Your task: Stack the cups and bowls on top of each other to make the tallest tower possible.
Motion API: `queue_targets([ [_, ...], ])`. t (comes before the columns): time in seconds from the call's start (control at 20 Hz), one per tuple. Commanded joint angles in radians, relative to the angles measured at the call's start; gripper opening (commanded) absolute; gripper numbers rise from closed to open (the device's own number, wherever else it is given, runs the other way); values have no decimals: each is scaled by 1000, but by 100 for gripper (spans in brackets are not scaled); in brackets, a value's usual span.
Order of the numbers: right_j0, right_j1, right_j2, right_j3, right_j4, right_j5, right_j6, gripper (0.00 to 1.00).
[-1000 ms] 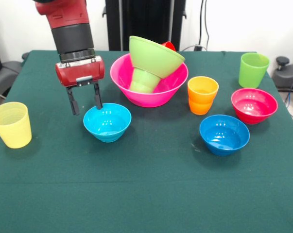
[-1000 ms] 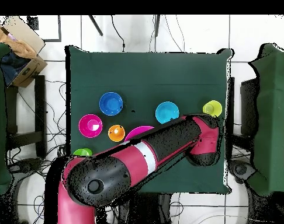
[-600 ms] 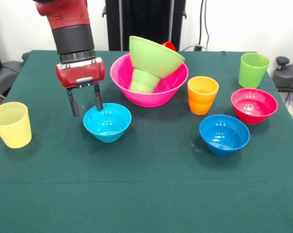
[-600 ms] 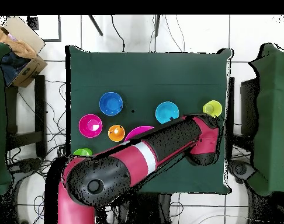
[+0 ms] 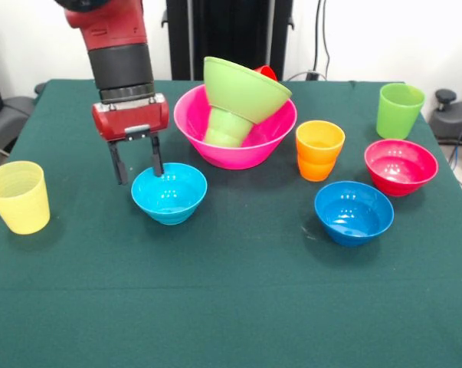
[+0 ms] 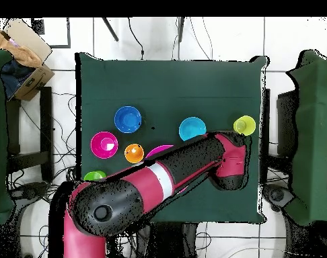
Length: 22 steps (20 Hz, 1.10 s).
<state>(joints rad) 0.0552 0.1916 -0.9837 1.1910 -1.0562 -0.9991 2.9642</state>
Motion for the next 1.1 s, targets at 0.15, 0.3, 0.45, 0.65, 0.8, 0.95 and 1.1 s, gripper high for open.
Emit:
queue_targets([
  [0.15,51,118,126,-82,-82,187,100,100],
  [0.3,35,106,155,-57,-44,206,35,100],
  [0.45,27,116,157,-30,-43,216,18,100],
  [0.65,14,181,146,-38,-77,255,-8,100],
  [0.8,-52,170,182,-16,4,210,-216,100],
  [0.95,-60,166,187,-14,-6,183,-224,100],
  [1.1,-47,170,182,-22,-21,196,-187,100],
])
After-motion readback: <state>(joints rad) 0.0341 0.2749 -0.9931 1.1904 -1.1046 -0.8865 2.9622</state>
